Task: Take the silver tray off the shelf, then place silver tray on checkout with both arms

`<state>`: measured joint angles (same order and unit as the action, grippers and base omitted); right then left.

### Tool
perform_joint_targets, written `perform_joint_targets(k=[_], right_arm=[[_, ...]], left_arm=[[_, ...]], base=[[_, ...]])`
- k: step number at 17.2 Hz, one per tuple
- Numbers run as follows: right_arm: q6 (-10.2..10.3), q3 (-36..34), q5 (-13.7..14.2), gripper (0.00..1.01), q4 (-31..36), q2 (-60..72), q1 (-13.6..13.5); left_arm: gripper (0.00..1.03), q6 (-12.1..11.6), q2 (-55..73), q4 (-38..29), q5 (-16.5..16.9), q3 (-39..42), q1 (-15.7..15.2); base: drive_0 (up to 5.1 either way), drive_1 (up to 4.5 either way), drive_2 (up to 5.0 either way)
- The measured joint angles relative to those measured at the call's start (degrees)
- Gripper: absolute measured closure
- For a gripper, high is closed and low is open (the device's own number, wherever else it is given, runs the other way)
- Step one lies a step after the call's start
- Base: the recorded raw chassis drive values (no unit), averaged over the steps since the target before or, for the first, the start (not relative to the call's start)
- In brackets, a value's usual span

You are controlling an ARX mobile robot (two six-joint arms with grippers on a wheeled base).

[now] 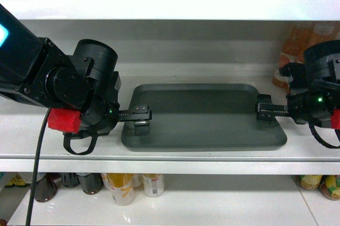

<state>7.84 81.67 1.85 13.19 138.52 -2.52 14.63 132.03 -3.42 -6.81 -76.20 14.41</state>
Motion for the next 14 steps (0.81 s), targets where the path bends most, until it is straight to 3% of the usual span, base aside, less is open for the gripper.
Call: perform_joint_targets(k=[5, 6, 7, 12, 14], right_arm=[[-1.5, 5.4, -0.7, 0.04, -4.9, 2.6, 0.0], [-1.8, 6.3, -2.0, 0.19, -6.8, 2.9, -0.1], [-3.1, 6.5, -2.3, 0.5, -7.8, 2.9, -0.5], [-3.4, 3.8, -3.1, 0.95, -5.6, 2.1, -0.8], [-2.4, 1.8, -4.0, 0.97, -4.3, 1.2, -0.8]], left_arm=[[0.06, 0.4, 0.5, 0.5, 2.2, -0.8, 0.2], [0.22, 0.4, 0.5, 2.2, 2.2, -0.9, 0.2], [0.52, 0.3, 0.6, 4.6, 2.1, -1.2, -0.3], [0.97, 2.3, -0.3, 2.8, 4.1, 1.4, 0.3], [1.01, 4.0, -0.8, 2.2, 4.5, 2.1, 0.4]], base=[[0.0, 0.0, 0.0], [0.0, 0.0, 0.0], [0.0, 0.0, 0.0], [0.0, 0.0, 0.0], [0.0, 0.0, 0.0]])
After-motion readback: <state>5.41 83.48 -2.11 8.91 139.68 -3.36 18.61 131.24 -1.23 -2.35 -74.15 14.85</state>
